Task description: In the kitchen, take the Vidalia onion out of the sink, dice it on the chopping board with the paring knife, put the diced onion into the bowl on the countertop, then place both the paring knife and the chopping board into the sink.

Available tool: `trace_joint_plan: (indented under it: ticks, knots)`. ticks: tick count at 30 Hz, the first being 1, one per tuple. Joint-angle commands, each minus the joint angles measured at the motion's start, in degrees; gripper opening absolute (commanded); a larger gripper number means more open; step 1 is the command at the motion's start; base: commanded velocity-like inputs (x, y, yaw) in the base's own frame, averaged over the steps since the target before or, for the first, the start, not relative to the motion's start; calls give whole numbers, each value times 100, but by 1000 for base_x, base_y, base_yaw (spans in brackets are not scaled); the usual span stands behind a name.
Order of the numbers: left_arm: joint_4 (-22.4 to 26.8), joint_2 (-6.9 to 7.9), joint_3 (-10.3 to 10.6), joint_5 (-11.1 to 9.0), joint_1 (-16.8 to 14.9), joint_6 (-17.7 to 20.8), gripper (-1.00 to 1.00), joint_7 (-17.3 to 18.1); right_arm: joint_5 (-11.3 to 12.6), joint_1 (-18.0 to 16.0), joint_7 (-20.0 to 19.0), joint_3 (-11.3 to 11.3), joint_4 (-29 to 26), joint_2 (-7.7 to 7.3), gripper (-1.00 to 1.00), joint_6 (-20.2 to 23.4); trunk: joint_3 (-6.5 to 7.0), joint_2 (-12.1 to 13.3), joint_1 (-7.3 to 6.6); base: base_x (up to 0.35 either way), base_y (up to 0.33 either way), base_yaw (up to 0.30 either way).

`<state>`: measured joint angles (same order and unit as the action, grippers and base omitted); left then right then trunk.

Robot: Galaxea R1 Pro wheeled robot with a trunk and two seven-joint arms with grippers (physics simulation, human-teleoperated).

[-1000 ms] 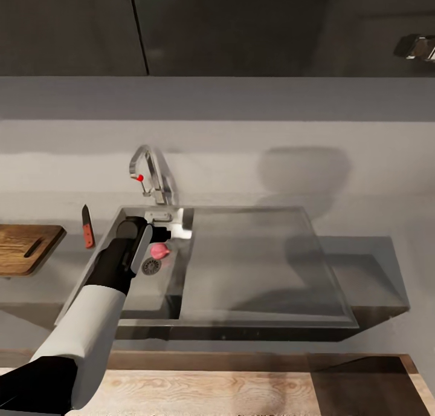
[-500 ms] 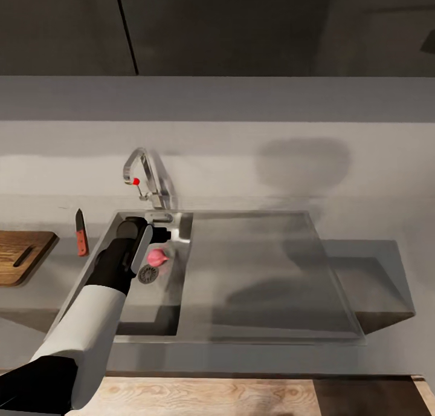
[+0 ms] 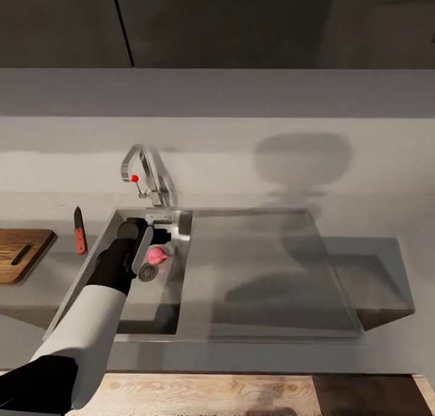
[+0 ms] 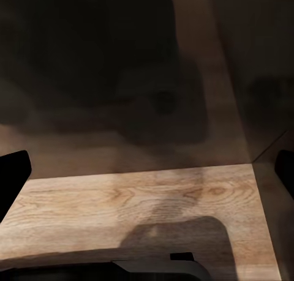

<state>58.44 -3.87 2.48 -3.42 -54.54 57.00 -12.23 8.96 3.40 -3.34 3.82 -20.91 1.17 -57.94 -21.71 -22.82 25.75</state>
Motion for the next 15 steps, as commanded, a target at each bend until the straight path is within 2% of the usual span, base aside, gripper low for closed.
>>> trace_joint_plan:
  ticks: [1,15]
  knots:
    - [3,0,7,-37,-4,21,100,-42,62,3,-35,22,-10,-3,100,-7,-18,-10,3,0,0,0]
    - [-31,0,7,-45,-4,21,100,-42,62,3,-26,22,-2,-12,100,3,-145,-10,3,0,0,0]
